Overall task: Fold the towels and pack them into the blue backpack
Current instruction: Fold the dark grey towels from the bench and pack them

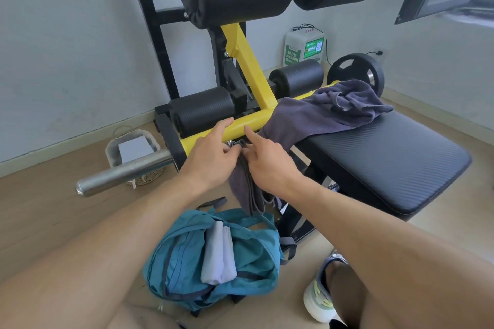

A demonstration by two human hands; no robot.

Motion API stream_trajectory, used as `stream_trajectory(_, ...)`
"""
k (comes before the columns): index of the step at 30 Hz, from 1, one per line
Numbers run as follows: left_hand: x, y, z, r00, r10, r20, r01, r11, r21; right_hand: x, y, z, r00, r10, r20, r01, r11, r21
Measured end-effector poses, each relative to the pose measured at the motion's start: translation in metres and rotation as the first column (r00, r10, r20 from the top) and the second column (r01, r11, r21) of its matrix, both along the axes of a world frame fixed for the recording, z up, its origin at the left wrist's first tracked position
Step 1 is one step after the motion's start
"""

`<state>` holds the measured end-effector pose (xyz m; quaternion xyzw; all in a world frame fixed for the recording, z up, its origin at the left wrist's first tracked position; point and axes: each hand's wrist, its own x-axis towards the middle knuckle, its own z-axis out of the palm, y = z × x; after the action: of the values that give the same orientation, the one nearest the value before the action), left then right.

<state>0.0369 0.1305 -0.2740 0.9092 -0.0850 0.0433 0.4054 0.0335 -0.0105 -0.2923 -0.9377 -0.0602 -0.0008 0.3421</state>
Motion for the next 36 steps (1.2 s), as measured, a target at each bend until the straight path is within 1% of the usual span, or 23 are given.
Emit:
stream_trajectory(3,0.004,0.008,-0.001,0.999,-0.027,-0.027,0.028,1.0,0.015,-0.004,0.002,0.004,0.995,0.08,-0.062,-0.078,0.997,0.025)
stream_trajectory(5,0.005,0.012,-0.001,0.997,-0.056,-0.054,0.058,0.998,0.032,-0.005,0.002,0.003,0.991,0.111,-0.068,-0.114,0.993,-0.036)
stream_trajectory(7,0.006,0.017,-0.001,0.992,-0.088,-0.086,0.09,0.996,0.016,-0.002,0.0,-0.001,0.991,0.123,-0.044,-0.126,0.988,-0.093)
stream_trajectory(9,0.01,0.022,0.001,0.987,-0.123,-0.105,0.125,0.992,0.01,0.003,-0.003,-0.002,0.989,0.146,-0.026,-0.147,0.988,-0.045)
stream_trajectory(11,0.016,0.03,0.004,0.983,-0.152,-0.101,0.16,0.984,0.077,0.005,-0.006,0.002,0.983,0.184,0.001,-0.184,0.983,0.013)
stream_trajectory(13,0.019,0.038,0.008,0.966,-0.199,-0.165,0.219,0.969,0.115,0.004,-0.009,0.007,0.972,0.233,0.036,-0.234,0.97,0.059)
stream_trajectory(15,0.019,0.043,0.008,0.942,-0.253,-0.221,0.28,0.955,0.098,0.001,-0.011,0.011,0.959,0.273,0.075,-0.28,0.956,0.091)
stream_trajectory(17,0.018,0.044,0.005,0.94,-0.272,-0.206,0.293,0.953,0.08,0.001,-0.013,0.013,0.954,0.282,0.1,-0.292,0.951,0.104)
stream_trajectory(20,0.019,0.047,0.0,0.938,-0.291,-0.186,0.294,0.956,-0.014,0.002,-0.017,0.016,0.95,0.296,0.101,-0.306,0.947,0.098)
stream_trajectory(22,0.022,0.05,-0.003,0.923,-0.316,-0.219,0.302,0.949,-0.094,0.003,-0.023,0.014,0.946,0.319,0.062,-0.322,0.946,0.043)
stream_trajectory(25,0.021,0.051,-0.004,0.908,-0.333,-0.255,0.288,0.937,-0.199,0.004,-0.034,0.01,0.95,0.31,-0.045,-0.313,0.946,-0.089)
stream_trajectory(28,0.02,0.053,-0.005,0.88,-0.352,-0.319,0.261,0.919,-0.295,0.008,-0.042,0.008,0.953,0.287,-0.092,-0.294,0.954,-0.068)
stream_trajectory(33,0.023,0.054,-0.007,0.87,-0.382,-0.311,0.295,0.91,-0.291,0.011,-0.044,0.007,0.968,0.235,-0.087,-0.24,0.969,-0.055)
stream_trajectory(36,0.023,0.05,-0.006,0.866,-0.394,-0.308,0.332,0.914,-0.235,0.012,-0.045,0.005,0.968,0.237,-0.087,-0.243,0.968,-0.063)
